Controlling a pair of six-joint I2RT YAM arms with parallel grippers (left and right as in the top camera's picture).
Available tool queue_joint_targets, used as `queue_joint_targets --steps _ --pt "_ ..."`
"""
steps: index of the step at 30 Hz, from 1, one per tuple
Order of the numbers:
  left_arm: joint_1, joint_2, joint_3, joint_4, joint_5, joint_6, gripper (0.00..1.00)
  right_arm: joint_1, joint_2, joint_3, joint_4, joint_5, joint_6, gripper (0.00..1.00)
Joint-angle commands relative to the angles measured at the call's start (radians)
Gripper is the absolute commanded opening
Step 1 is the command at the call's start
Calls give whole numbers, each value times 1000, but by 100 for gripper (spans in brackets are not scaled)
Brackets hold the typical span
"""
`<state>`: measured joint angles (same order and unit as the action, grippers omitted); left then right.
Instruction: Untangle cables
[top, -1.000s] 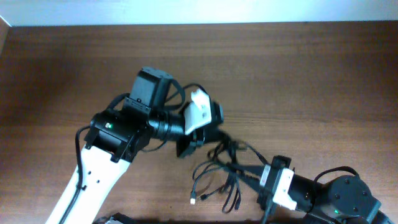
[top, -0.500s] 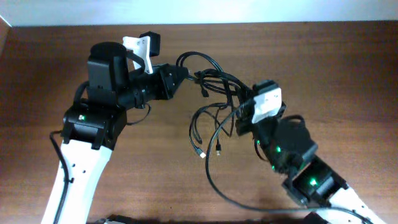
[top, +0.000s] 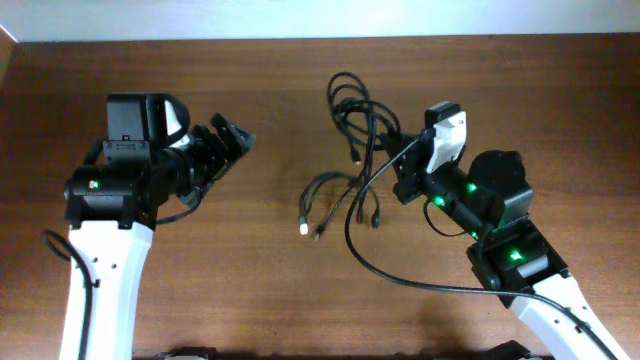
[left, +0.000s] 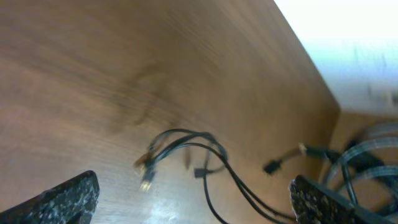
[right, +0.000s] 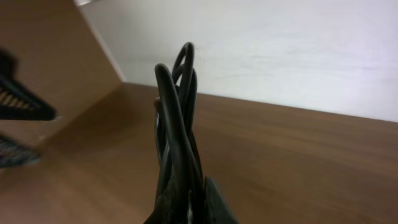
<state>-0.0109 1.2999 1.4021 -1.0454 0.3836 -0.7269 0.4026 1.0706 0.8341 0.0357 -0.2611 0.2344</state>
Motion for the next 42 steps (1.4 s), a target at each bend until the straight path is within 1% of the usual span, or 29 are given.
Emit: queue_joint_targets --steps 1,3,4,5,6,7,8,10,12,13,14,15,17,18,19,20,22,23,24,27,28,29,33,35,36,37,38,40,42 --pt "-2 -10 6 4 293 319 100 3 -13 10 63 -234 6 4" --pt "-2 -10 6 3 357 325 100 3 -13 10 130 -351 6 4" --pt "-2 -10 6 3 369 326 99 3 -13 10 140 -387 7 4" --pt "-2 -10 6 4 411 354 99 3 -13 10 140 -411 6 4" --pt "-2 -10 6 4 468 402 96 3 -13 10 139 -429 6 4" --pt "-2 -10 6 4 539 492 92 3 -13 10 140 -439 6 4" --pt "-2 -10 6 4 580 545 90 3 -13 10 140 -439 6 4" --pt "-3 -10 6 4 642 572 91 3 -13 10 140 -439 7 4" --pt "-23 -10 6 5 641 572 88 3 -13 10 140 -445 7 4" --pt "-39 -10 6 13 641 571 84 3 -13 10 140 -447 7 4" --pt "-56 -10 6 23 638 571 84 3 -13 10 140 -447 7 4" --pt "-76 -10 6 42 619 556 79 3 -13 10 140 -447 7 4" --pt "-126 -10 6 48 447 423 74 3 -13 10 140 -473 7 4" --pt "-143 -10 6 48 364 364 66 3 -13 10 140 -486 7 4" --pt "-145 -10 6 51 330 333 52 3 -13 10 139 -492 7 4" --pt "-145 -10 6 56 295 320 35 3 -13 10 137 -492 7 4" --pt "-145 -10 6 57 233 255 24 3 -13 10 137 -507 7 4" --pt "-145 -10 6 57 221 229 22 3 -13 10 137 -513 7 4" --pt "-145 -10 6 57 220 226 21 3 -13 10 137 -514 7 4" --pt "-145 -10 6 56 211 226 20 3 -13 10 137 -518 7 4" --pt "-147 -10 6 56 216 226 22 3 -13 10 138 -518 7 4" --pt "-155 -10 6 56 222 226 26 3 -13 10 140 -518 7 4" --pt "-245 -10 6 69 219 216 29 3 -13 10 145 -542 7 4" --pt "-256 -10 6 71 184 216 34 3 -13 10 149 -564 7 4" --pt "-256 -10 6 66 184 216 35 3 -13 10 160 -574 7 4" --pt "-256 -10 6 50 177 220 34 3 -13 10 188 -578 10 4" --pt "-256 -10 6 21 129 219 24 3 -13 10 225 -578 11 4" --pt "-256 -10 6 -31 44 219 15 3 -13 10 296 -578 54 4" --pt "-256 -10 6 -42 45 219 14 3 -13 10 349 -586 63 4"
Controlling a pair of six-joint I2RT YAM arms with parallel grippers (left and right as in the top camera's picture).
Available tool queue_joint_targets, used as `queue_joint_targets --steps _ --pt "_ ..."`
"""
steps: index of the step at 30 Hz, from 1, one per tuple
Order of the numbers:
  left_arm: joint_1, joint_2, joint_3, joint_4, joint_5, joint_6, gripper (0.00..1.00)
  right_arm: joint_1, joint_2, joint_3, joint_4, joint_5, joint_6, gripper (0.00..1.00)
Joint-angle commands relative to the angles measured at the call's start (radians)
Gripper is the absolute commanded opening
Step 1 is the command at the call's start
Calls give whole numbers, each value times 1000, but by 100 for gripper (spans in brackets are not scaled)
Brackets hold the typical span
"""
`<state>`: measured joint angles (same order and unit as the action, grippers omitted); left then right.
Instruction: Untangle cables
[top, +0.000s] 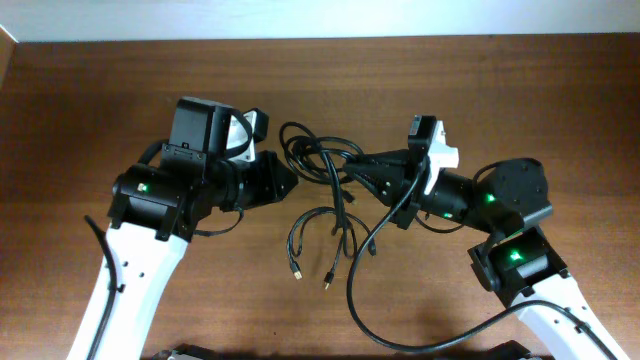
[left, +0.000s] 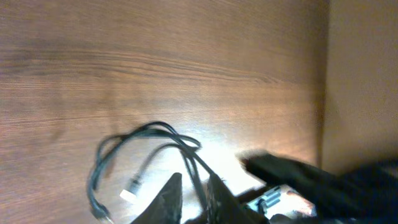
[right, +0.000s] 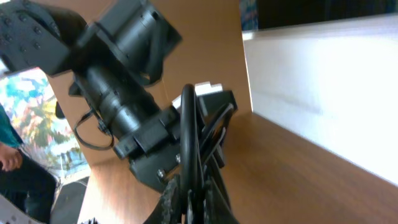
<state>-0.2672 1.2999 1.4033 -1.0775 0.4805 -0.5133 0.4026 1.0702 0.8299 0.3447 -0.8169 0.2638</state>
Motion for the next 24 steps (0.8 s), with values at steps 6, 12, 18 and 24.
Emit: queue_joint_targets --steps 6,12,18,24 --pt "1 -10 5 -14 31 9 4 -2 -13 13 -5 -26 32 4" --pt "1 -11 5 -5 301 75 67 -30 -13 13 -47 -37 32 4" --pt "2 -10 5 30 410 -39 63 -30 -12 13 -49 -71 33 4" --pt "1 -10 5 74 269 -393 53 -30 -12 13 -9 -70 33 4"
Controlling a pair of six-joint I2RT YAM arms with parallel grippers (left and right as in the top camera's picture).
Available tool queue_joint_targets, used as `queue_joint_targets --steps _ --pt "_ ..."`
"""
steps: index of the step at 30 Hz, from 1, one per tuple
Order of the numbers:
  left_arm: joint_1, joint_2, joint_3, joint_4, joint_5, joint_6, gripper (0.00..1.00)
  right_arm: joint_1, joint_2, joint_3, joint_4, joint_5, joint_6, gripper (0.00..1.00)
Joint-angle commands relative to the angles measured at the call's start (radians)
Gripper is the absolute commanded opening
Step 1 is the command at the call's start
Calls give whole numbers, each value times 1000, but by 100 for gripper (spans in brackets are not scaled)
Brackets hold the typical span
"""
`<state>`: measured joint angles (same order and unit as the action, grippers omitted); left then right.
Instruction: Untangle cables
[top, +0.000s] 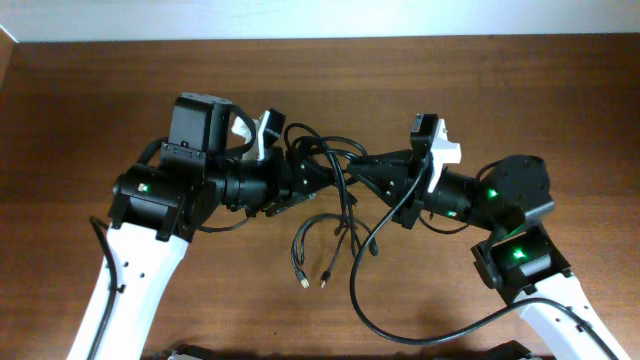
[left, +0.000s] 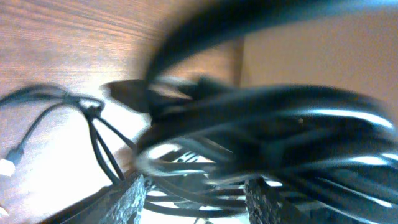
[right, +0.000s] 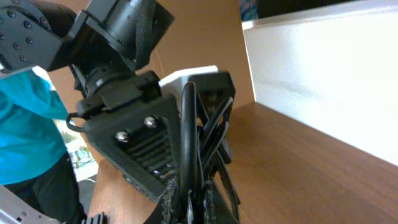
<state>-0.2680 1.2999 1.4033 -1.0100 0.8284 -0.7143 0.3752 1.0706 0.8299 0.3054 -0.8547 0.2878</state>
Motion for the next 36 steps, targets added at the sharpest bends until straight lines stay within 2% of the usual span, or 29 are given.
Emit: queue_joint_targets --steps 1,3,4,6,10,11,16,18,19,20,21,27,30,32,36 --pt "2 -10 5 6 -90 -248 53 -3 -12 13 37 -33 9 4" --pt "2 -10 5 7 -92 -360 52 -2 -12 13 41 -34 10 4" --pt "2 -10 5 26 -81 -365 51 -2 -12 13 39 -34 9 4" --pt "2 -11 5 30 -39 -362 48 -3 -12 13 40 -27 8 4" --pt "2 -11 5 47 14 -321 47 -3 -12 13 39 -25 8 4" --pt "2 -11 5 59 16 -322 43 -3 -12 13 31 -25 8 4" --pt "2 -13 5 126 130 -309 44 -4 -12 13 21 -25 5 4" --pt "2 -24 5 128 134 -302 51 -39 -12 13 21 -38 10 4" --pt "11 -34 5 143 121 -302 64 -57 -13 13 28 -67 10 4" --pt "28 -39 5 143 73 -303 86 -56 -13 13 37 -82 10 4" --pt "42 -39 5 142 23 -303 93 -55 -13 13 40 -88 13 4" --pt "-11 -39 5 141 -69 -336 89 -55 -13 13 78 -84 21 4" --pt "-11 -39 5 142 -155 -382 95 -55 -13 13 88 -84 36 4" --pt "-12 -38 5 142 -181 -381 94 -55 -13 13 122 -88 77 4" --pt "-27 -38 5 146 -204 -419 87 -54 -13 13 198 -89 250 4"
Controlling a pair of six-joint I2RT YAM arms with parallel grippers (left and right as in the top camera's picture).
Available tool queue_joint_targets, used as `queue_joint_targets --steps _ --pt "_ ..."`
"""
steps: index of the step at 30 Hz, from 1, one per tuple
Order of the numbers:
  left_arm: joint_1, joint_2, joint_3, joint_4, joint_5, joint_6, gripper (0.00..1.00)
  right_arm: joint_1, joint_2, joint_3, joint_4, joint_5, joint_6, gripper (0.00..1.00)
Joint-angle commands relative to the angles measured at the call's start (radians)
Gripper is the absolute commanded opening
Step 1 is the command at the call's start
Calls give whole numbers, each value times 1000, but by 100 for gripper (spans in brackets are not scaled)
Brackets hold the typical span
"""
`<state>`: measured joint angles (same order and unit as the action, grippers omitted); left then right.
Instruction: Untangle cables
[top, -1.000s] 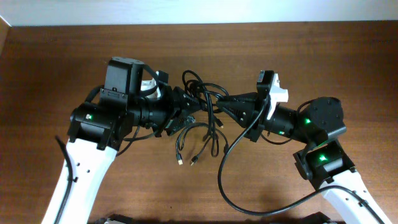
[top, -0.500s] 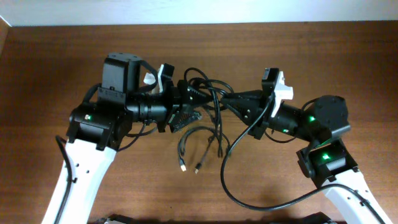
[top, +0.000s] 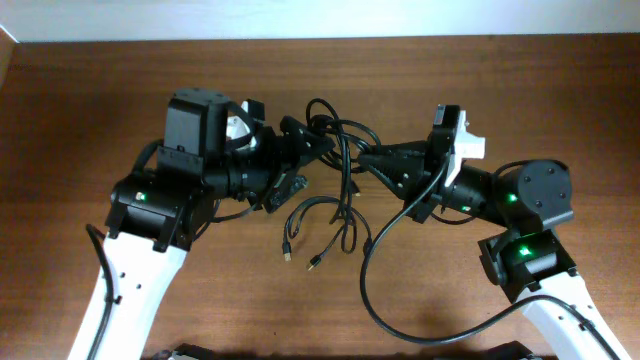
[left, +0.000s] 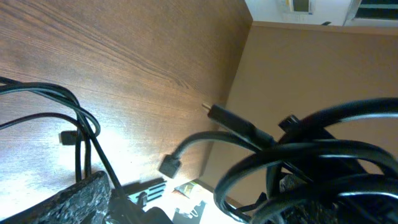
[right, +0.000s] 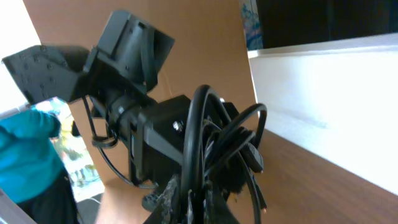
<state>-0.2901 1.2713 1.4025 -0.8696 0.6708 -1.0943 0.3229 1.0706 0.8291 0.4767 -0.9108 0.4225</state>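
Observation:
A tangle of black cables (top: 340, 135) hangs between my two grippers above the brown table (top: 90, 90). My right gripper (top: 368, 160) is shut on the bundle's loops, which stand up from its fingers (right: 189, 196) in the right wrist view. My left gripper (top: 305, 163) is open, fingers spread wide. Loops of the bundle (left: 311, 155) crowd round its right-hand finger. Its left-hand finger (left: 87, 199) has thin strands beside it. Loose plug ends (top: 288, 252) dangle down to the table.
One long cable (top: 400, 325) runs from the bundle in a wide loop toward the front edge under the right arm. The left arm's body (right: 143, 124) fills the right wrist view just behind the bundle. A pale wall borders the table's far edge.
My left gripper's fingers stand wider apart. The right gripper and the bundle have shifted a little right and back, and the loops sit higher. The dangling ends lie slightly further left.
At first my left gripper was open at the left, far from the cables, while the right was shut on the bundle at the right. Then the bundle was at mid-table, the left gripper shut beside it. Later the left fingers were part open among the loops, now wide.

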Motion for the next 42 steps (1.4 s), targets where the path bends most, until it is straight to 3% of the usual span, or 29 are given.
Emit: queue_joint_targets --steps 1,5,10,17,20,21,22,24,27,32,37,39,40,42 --pt "-13 -10 5 7 -46 -55 87 4 -13 14 29 -36 118 4" --pt "-96 -10 5 79 -47 -72 84 32 -12 14 29 -35 117 4" --pt "-103 -10 5 80 -47 -72 26 32 -7 14 28 -36 117 4" --pt "-103 -10 5 80 -50 -45 1 32 4 13 13 -37 117 4" --pt "-102 -10 5 80 -69 60 0 32 4 13 -10 -43 117 4" --pt "-102 -10 5 80 -71 104 0 32 4 13 -31 -43 117 17" --pt "-102 -10 5 79 -79 175 0 30 4 13 -74 -43 117 50" --pt "-102 -10 5 59 -133 348 0 29 4 13 -132 -42 106 99" --pt "-102 -10 5 -48 -322 493 0 29 4 13 -219 20 106 100" --pt "-102 -10 5 -269 -702 528 0 30 4 13 -533 185 106 99" --pt "-103 -9 5 -266 -775 628 0 63 8 13 -597 119 71 99" --pt "-103 -5 5 -267 -776 640 0 130 8 13 -668 226 43 99" --pt "-103 3 5 -267 -776 640 0 192 8 14 -670 244 -31 86" --pt "-103 26 5 -281 -772 613 0 295 8 14 -668 348 -77 85"
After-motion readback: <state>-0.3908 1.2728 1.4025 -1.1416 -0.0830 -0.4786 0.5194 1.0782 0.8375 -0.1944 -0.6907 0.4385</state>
